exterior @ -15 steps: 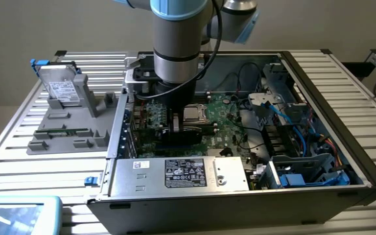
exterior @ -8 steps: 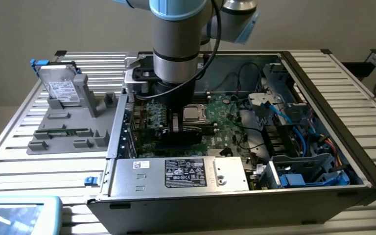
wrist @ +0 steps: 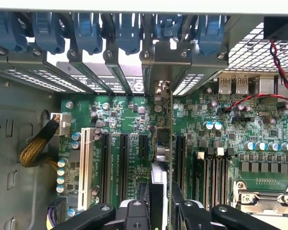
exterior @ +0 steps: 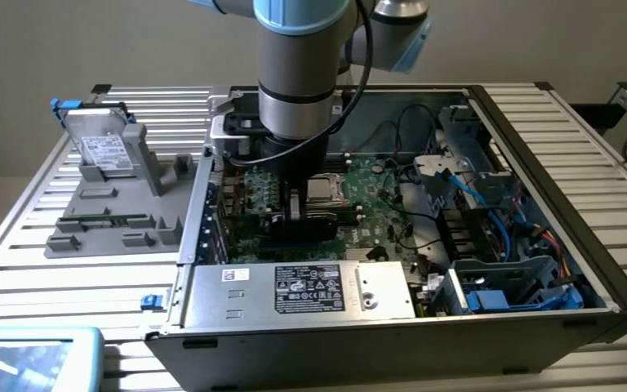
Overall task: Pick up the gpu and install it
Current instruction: 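Insert the gpu into the slot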
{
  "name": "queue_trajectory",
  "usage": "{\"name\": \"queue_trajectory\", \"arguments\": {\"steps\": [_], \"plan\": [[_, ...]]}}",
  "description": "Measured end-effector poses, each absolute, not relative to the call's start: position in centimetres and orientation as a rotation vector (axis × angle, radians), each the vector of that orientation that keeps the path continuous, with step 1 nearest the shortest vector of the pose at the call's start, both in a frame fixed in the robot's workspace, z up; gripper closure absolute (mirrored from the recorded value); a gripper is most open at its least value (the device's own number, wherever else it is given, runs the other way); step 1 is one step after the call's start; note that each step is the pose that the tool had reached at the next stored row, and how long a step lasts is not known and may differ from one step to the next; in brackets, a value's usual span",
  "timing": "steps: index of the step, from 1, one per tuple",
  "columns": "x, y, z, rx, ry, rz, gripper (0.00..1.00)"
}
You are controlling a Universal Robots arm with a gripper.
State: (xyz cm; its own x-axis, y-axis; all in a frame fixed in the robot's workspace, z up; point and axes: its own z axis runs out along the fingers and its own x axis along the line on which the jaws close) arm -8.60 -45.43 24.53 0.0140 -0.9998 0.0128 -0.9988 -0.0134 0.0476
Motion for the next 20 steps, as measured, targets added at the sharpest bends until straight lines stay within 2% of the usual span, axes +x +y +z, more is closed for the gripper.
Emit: {"name": "queue_trajectory", "arguments": {"steps": [20], "plan": [[-8.61,-45.42,24.52,2.206,-2.176,-0.038,0.72]]}}
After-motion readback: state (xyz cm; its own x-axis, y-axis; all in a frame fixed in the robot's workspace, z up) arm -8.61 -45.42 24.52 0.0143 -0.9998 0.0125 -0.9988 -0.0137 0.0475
